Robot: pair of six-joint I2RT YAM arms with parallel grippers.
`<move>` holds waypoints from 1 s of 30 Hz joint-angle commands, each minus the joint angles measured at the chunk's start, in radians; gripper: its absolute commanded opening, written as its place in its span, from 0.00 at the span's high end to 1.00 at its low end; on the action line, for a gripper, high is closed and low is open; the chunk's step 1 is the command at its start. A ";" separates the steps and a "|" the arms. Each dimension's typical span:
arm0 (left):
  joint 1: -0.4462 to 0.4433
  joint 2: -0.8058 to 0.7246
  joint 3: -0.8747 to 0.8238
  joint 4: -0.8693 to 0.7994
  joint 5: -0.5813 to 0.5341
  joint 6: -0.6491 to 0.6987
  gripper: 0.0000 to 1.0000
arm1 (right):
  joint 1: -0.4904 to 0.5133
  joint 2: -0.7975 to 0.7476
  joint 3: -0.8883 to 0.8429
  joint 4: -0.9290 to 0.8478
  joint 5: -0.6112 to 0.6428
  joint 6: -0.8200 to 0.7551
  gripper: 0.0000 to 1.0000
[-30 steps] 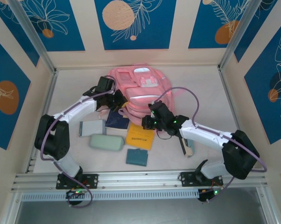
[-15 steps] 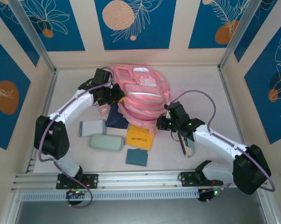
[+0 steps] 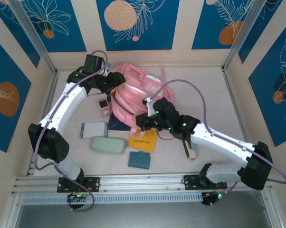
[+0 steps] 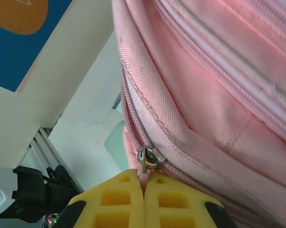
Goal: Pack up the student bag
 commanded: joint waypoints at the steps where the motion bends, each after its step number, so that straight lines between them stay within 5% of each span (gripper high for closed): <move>1: 0.028 -0.103 -0.055 -0.096 -0.040 0.001 0.33 | 0.046 0.076 0.016 0.071 0.063 0.052 1.00; 16: 0.044 -0.519 -0.670 0.084 -0.016 -0.479 0.29 | 0.058 0.266 -0.070 0.449 -0.015 0.212 1.00; 30: -0.021 -0.362 -0.671 0.232 0.016 -0.519 0.44 | 0.071 0.269 -0.118 0.498 -0.017 0.219 1.00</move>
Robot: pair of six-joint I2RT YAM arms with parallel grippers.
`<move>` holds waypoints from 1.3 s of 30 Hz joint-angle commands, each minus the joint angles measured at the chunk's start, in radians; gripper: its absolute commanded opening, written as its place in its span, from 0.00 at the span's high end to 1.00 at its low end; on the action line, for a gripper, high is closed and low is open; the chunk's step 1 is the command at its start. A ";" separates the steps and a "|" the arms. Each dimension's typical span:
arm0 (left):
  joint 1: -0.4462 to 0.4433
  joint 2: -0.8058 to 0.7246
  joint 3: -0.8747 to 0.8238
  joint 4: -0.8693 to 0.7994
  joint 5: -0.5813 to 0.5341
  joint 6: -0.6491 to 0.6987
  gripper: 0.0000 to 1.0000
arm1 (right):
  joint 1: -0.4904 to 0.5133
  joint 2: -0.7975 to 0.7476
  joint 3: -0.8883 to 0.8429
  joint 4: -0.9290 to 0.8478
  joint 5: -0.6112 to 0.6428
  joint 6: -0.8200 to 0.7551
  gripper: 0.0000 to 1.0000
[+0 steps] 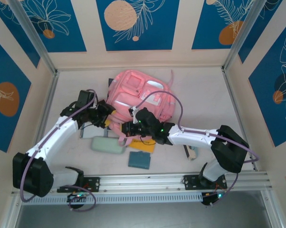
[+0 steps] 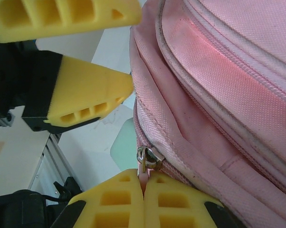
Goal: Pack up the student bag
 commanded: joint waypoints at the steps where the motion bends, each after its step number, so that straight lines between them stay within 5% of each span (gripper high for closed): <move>1: -0.022 0.036 0.022 0.030 0.024 -0.036 0.46 | 0.008 -0.008 -0.010 0.088 0.010 0.003 1.00; 5: -0.024 0.052 0.006 0.034 0.021 -0.039 0.56 | 0.005 -0.010 -0.018 0.083 0.017 -0.003 1.00; 14: -0.022 0.113 0.073 0.004 0.015 -0.013 1.00 | 0.002 -0.011 -0.019 0.026 0.029 -0.032 1.00; 25: 0.055 0.079 0.208 -0.092 0.001 0.058 1.00 | -0.013 -0.117 -0.109 -0.111 0.076 -0.076 1.00; 39: 0.119 0.046 0.250 -0.106 0.053 0.067 1.00 | -0.162 -0.280 -0.288 -0.148 0.069 -0.056 1.00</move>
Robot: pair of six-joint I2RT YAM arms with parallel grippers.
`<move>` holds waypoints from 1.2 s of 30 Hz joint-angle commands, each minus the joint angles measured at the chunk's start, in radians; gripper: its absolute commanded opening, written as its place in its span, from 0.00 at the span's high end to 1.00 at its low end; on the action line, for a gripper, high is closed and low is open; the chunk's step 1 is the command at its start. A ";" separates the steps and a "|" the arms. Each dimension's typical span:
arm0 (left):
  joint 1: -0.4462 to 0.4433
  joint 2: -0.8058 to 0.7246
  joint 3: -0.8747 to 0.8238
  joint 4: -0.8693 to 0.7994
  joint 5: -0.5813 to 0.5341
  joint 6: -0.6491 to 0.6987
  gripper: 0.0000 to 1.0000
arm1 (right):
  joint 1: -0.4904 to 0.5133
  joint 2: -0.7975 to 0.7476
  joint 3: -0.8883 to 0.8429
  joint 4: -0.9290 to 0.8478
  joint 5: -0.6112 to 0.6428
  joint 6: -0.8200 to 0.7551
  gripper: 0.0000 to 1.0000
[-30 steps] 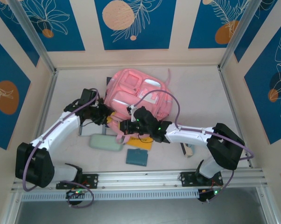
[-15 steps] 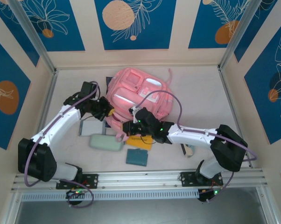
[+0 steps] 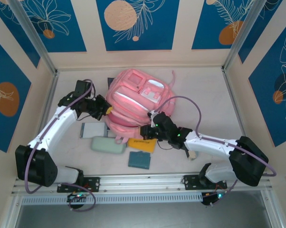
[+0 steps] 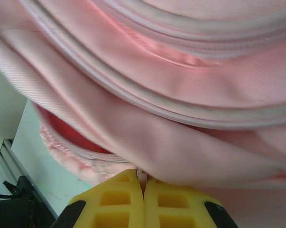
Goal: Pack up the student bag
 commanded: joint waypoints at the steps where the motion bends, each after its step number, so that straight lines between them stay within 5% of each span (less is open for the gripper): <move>1: 0.040 -0.044 0.065 0.000 -0.004 0.008 1.00 | -0.045 -0.040 -0.042 -0.048 0.020 0.002 1.00; 23: 0.085 -0.008 0.166 -0.024 0.075 0.040 1.00 | -0.447 -0.030 -0.208 0.145 -0.042 0.166 1.00; 31: 0.096 0.016 0.198 -0.007 0.101 0.070 1.00 | -0.493 0.075 -0.113 0.138 -0.146 0.062 1.00; 36: 0.061 0.115 0.310 -0.018 0.145 0.106 1.00 | -0.473 0.002 -0.168 0.259 -0.097 0.115 1.00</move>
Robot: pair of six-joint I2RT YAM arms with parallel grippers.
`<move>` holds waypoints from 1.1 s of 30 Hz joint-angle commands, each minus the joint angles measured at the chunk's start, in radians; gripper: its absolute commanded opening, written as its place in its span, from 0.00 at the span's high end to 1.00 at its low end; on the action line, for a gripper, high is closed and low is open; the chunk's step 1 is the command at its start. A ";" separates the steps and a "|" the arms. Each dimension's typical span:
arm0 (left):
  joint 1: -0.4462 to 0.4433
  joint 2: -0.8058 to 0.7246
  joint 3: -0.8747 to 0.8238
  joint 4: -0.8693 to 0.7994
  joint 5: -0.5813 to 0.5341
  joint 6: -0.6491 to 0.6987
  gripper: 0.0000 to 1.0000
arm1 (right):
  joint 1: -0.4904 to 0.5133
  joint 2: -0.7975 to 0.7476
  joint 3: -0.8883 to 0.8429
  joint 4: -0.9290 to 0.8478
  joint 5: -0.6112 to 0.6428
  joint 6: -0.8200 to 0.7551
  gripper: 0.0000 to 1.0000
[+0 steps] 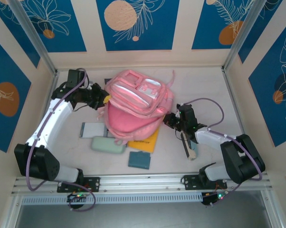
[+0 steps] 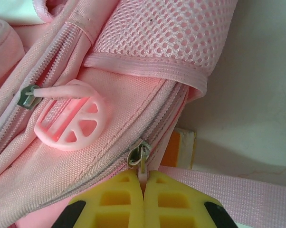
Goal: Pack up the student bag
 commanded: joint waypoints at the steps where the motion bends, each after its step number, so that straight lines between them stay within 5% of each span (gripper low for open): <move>1: -0.012 0.058 0.132 0.021 0.037 0.062 1.00 | 0.004 -0.074 -0.023 0.073 0.062 0.023 1.00; 12: -0.180 0.359 0.599 -0.089 0.038 0.158 1.00 | 0.033 -0.345 -0.002 -0.139 0.492 0.018 1.00; 23: -0.249 0.631 0.944 -0.173 0.029 0.203 1.00 | -0.081 -0.252 0.039 -0.368 0.619 0.064 1.00; 27: -0.258 0.680 0.949 -0.147 0.037 0.203 1.00 | -0.125 -0.203 0.089 -0.409 0.555 0.047 0.74; 33: -0.282 0.732 0.943 -0.164 0.050 0.251 1.00 | -0.044 -0.216 0.173 -0.441 0.493 -0.146 0.55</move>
